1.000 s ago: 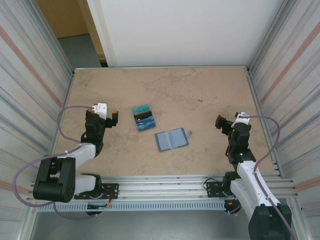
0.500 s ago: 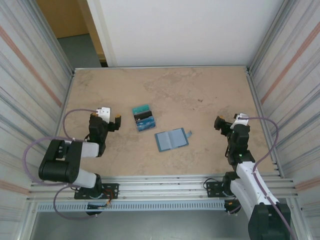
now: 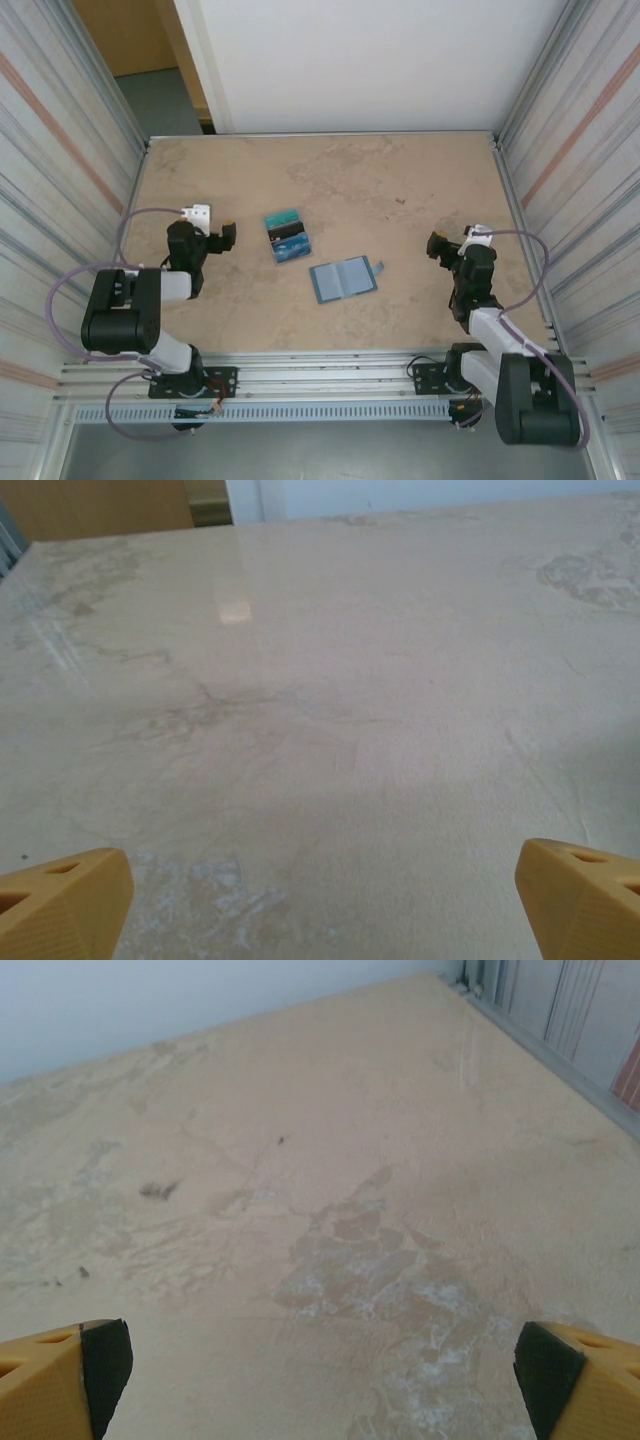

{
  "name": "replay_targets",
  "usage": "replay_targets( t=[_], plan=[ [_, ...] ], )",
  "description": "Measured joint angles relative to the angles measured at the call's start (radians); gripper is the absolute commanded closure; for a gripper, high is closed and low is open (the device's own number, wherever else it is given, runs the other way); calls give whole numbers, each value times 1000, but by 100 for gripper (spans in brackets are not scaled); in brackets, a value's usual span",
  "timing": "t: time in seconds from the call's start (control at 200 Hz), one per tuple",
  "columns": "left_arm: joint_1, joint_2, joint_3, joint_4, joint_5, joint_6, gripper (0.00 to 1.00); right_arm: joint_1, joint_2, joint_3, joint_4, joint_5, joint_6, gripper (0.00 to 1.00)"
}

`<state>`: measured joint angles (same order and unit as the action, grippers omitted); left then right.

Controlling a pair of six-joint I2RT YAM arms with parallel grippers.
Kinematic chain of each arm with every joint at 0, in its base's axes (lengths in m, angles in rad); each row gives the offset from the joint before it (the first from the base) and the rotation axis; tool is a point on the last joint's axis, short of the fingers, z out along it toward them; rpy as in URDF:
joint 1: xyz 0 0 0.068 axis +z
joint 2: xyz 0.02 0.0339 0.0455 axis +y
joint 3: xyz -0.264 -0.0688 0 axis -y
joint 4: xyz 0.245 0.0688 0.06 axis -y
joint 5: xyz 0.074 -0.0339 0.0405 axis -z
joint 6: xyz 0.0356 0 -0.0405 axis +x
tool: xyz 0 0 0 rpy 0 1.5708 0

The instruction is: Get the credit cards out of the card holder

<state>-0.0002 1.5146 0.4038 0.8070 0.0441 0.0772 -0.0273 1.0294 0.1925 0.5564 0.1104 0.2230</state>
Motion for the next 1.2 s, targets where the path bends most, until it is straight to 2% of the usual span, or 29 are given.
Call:
replay_targets(
  t=[0.276, 0.531, 0.712, 1.203],
  plan=[
    [0, 0, 0, -22, 13, -3, 1, -40, 235, 74, 115, -101, -27, 1],
    [0, 0, 0, -26, 14, -3, 1, -112, 296, 89, 227, -205, -35, 1],
    [0, 0, 0, -26, 16, -3, 1, -164, 402, 88, 314, -293, -31, 1],
    [0, 0, 0, -26, 16, -3, 1, -169, 445, 156, 309, -526, -84, 1]
  ],
)
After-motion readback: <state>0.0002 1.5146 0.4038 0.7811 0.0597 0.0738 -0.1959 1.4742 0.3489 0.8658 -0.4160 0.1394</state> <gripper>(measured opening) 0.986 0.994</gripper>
